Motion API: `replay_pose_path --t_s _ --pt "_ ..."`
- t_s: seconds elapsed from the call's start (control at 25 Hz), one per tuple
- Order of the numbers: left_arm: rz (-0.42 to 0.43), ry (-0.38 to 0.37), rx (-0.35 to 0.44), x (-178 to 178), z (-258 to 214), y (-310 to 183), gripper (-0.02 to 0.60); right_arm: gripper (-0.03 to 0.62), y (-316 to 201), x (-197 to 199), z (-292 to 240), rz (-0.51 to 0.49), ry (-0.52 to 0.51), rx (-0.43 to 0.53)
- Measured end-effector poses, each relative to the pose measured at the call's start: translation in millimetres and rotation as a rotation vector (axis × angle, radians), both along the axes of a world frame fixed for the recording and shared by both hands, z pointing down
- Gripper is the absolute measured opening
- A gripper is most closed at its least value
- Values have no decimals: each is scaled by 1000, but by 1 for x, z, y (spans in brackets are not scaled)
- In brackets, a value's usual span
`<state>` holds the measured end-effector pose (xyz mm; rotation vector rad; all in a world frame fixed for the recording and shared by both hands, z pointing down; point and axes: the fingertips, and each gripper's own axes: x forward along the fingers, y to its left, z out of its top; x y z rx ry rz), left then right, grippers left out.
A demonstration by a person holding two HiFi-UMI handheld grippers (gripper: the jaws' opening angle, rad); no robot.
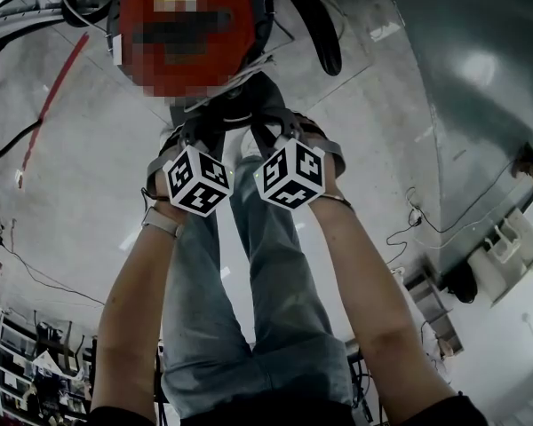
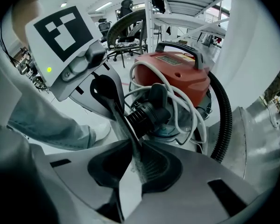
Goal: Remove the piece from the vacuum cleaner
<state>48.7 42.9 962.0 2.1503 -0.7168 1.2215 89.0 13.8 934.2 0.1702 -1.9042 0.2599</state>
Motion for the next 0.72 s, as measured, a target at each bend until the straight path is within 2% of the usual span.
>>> replay_pose_path --t_s 0.72 --pt "-12 -36 27 -1 -1 2 49 81 8 3 -4 21 -13 21"
